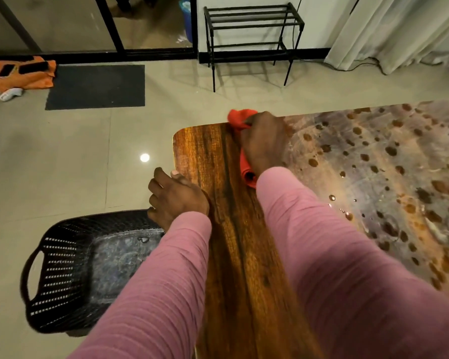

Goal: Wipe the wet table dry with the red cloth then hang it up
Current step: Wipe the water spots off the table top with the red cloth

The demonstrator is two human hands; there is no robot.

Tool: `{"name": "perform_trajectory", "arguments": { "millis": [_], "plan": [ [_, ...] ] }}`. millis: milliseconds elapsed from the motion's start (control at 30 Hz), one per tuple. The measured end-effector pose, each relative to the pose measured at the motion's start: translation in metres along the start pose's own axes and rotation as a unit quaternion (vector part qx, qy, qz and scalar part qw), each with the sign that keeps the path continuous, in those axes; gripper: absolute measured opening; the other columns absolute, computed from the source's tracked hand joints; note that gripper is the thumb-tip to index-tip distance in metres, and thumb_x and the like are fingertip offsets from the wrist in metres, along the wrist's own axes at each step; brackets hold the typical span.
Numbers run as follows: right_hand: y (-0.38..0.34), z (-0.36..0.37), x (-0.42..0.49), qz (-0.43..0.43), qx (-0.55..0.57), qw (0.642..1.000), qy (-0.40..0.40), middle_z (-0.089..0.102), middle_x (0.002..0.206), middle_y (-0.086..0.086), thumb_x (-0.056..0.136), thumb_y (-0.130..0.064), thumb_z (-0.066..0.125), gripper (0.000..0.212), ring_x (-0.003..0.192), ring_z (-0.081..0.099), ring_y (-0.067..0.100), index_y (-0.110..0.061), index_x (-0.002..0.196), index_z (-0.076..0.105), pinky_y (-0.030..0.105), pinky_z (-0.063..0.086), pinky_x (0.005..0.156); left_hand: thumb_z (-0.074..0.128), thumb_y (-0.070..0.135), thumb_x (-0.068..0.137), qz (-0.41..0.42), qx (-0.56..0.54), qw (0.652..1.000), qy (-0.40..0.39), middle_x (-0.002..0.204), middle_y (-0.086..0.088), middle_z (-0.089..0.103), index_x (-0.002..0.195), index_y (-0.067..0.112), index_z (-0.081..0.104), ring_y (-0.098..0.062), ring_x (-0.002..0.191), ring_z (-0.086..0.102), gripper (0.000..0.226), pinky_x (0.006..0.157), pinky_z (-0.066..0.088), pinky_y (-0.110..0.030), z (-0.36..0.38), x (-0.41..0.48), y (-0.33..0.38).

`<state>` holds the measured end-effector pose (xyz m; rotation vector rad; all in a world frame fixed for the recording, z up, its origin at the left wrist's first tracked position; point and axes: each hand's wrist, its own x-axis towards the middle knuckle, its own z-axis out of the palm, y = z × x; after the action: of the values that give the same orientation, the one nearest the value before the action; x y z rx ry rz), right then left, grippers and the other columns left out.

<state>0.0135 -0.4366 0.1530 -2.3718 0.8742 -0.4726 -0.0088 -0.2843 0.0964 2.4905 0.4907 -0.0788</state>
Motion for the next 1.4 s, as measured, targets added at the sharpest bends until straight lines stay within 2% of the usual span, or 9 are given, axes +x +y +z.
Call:
{"name": "perform_trajectory", "arguments": {
  "millis": [100,333,433,533,767,1067,1200,1267,1400],
  "plan": [
    [0.000,0.005,-0.008,-0.108,-0.028,0.992,-0.051,0.071,0.106,0.007,0.085,-0.011,0.062,0.026,0.092,0.067,0.024,-0.023,0.107,0.071,0.028,0.050,0.077,0.029,0.033,0.098,0.026,0.018,0.999,0.028,0.140,-0.013,0.043,0.138,0.017,0.035,-0.038,0.123,0.045,0.043,0.101,0.032,-0.057,-0.003,-0.003,0.001],
    [0.047,-0.031,0.033,0.023,-0.019,0.999,0.021,0.072,0.101,0.002,0.085,-0.016,0.064,0.026,0.069,0.062,0.012,-0.023,0.109,0.070,0.015,0.040,0.062,0.027,0.035,0.098,0.317,0.107,0.942,0.026,0.149,-0.011,0.037,0.140,0.020,0.036,-0.034,0.140,0.028,0.046,0.115,0.015,-0.055,0.003,-0.028,0.036],
    [0.037,-0.026,0.018,-0.045,-0.029,0.998,-0.031,0.072,0.096,0.005,0.085,-0.015,0.062,0.026,0.059,0.057,0.008,-0.020,0.109,0.070,0.015,0.040,0.048,0.031,0.030,0.100,0.307,0.092,0.947,-0.009,0.152,-0.011,0.034,0.144,0.019,0.034,-0.032,0.142,0.023,0.046,0.119,0.011,-0.050,0.016,-0.038,0.050],
    [0.043,-0.024,0.012,-0.134,-0.055,0.987,-0.069,0.067,0.107,0.009,0.085,-0.012,0.058,0.030,0.093,0.064,0.024,-0.021,0.111,0.070,0.031,0.053,0.074,0.029,0.028,0.100,0.309,0.082,0.947,-0.019,0.154,-0.010,0.030,0.145,0.019,0.033,-0.029,0.146,0.016,0.046,0.119,0.007,-0.045,0.026,-0.041,0.047],
    [0.096,-0.062,0.055,0.057,-0.031,0.997,0.034,0.072,0.096,0.000,0.088,-0.010,0.055,0.030,0.050,0.046,-0.002,-0.024,0.111,0.069,0.012,0.030,0.039,0.025,0.029,0.100,0.322,0.086,0.942,-0.021,0.157,-0.010,0.027,0.142,0.020,0.035,-0.027,0.147,0.016,0.044,0.118,0.008,-0.039,0.030,-0.039,0.046],
    [0.057,-0.035,0.012,-0.152,-0.074,0.982,-0.086,0.067,0.108,0.004,0.087,-0.012,0.061,0.028,0.096,0.063,0.021,-0.021,0.112,0.070,0.027,0.048,0.080,0.027,0.027,0.101,0.324,0.095,0.941,-0.024,0.158,-0.011,0.023,0.145,0.019,0.032,-0.027,0.148,0.013,0.045,0.118,0.004,-0.036,0.029,-0.041,0.047],
    [0.087,-0.062,0.037,-0.026,-0.054,0.998,-0.006,0.071,0.104,0.002,0.088,-0.009,0.059,0.030,0.057,0.053,0.003,-0.025,0.112,0.069,0.012,0.033,0.041,0.027,0.028,0.101,0.327,0.103,0.939,-0.031,0.158,-0.010,0.022,0.145,0.019,0.030,-0.027,0.148,0.011,0.046,0.120,0.005,-0.038,0.028,-0.039,0.048],
    [0.097,-0.069,0.043,0.023,-0.070,0.997,0.035,0.071,0.099,0.002,0.088,-0.009,0.057,0.028,0.050,0.038,0.002,-0.022,0.108,0.071,0.009,0.022,0.040,0.028,0.028,0.100,0.332,0.111,0.936,-0.032,0.159,-0.010,0.021,0.145,0.021,0.029,-0.027,0.148,0.010,0.046,0.119,0.003,-0.038,0.029,-0.040,0.048],
    [0.080,-0.061,0.034,0.011,-0.079,0.997,0.008,0.070,0.098,0.004,0.089,-0.012,0.057,0.025,0.070,0.059,0.017,-0.024,0.107,0.071,0.020,0.041,0.060,0.027,0.028,0.100,0.338,0.112,0.934,-0.034,0.159,-0.010,0.021,0.145,0.022,0.029,-0.028,0.148,0.010,0.045,0.117,0.001,-0.037,0.029,-0.041,0.047]
  ]
}}
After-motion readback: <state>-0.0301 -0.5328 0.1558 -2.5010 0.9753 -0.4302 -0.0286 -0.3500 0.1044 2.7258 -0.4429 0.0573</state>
